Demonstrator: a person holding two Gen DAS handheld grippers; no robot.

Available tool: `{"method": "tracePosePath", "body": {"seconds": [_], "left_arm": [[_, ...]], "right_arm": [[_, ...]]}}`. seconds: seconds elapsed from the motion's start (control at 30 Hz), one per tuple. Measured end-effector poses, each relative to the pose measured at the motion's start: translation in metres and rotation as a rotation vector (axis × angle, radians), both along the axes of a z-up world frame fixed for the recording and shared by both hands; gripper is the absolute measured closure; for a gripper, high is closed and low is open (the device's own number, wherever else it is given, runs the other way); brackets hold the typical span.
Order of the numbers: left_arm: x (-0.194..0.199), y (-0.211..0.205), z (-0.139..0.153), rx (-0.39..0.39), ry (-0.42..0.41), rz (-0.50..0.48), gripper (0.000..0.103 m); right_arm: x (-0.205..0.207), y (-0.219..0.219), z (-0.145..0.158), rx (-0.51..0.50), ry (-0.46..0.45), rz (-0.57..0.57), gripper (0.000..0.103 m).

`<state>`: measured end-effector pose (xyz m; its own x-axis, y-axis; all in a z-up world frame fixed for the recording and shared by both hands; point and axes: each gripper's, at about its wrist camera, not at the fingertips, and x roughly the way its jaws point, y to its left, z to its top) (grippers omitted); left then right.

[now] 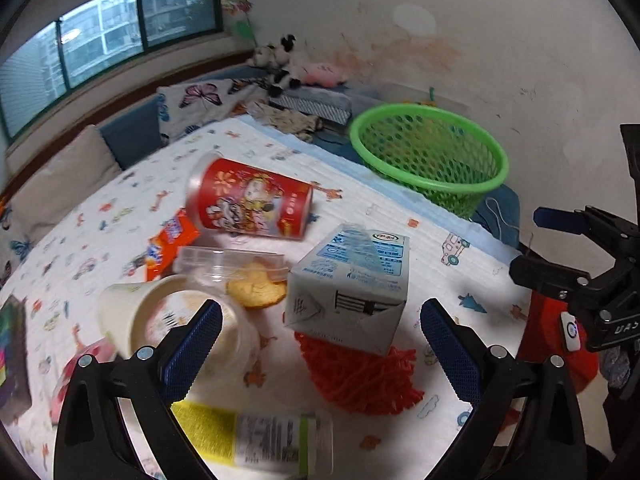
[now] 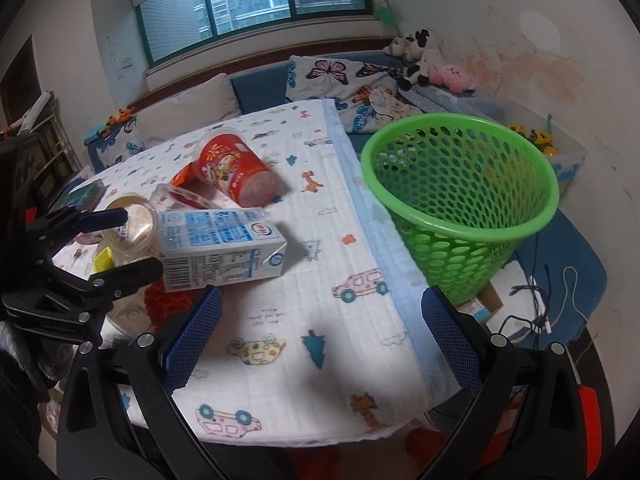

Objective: Collect trash
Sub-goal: 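Grasp the white milk carton with the left gripper while the right gripper approaches the red rope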

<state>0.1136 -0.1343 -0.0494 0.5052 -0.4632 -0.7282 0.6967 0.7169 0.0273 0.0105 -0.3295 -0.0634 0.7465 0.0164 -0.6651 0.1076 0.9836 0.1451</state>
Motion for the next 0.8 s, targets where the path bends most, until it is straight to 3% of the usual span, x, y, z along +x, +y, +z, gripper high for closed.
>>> {"method": "tracePosePath", "body": {"seconds": [0.5, 0.63, 0.8], "left_arm": [[0.02, -0.027, -0.017, 0.011, 0.07, -0.092, 0.008], [0.02, -0.029, -0.018, 0.006, 0.072, -0.095, 0.031], [0.02, -0.028, -0.016, -0.019, 0.067, -0.072, 0.034]], "right_arm": [[0.001, -0.01, -0.009, 0.015, 0.019, -0.021, 0.004], [-0.001, -0.011, -0.009, 0.015, 0.024, -0.025, 0.004], [-0.002, -0.011, -0.009, 0.016, 0.023, -0.026, 0.004]]}}
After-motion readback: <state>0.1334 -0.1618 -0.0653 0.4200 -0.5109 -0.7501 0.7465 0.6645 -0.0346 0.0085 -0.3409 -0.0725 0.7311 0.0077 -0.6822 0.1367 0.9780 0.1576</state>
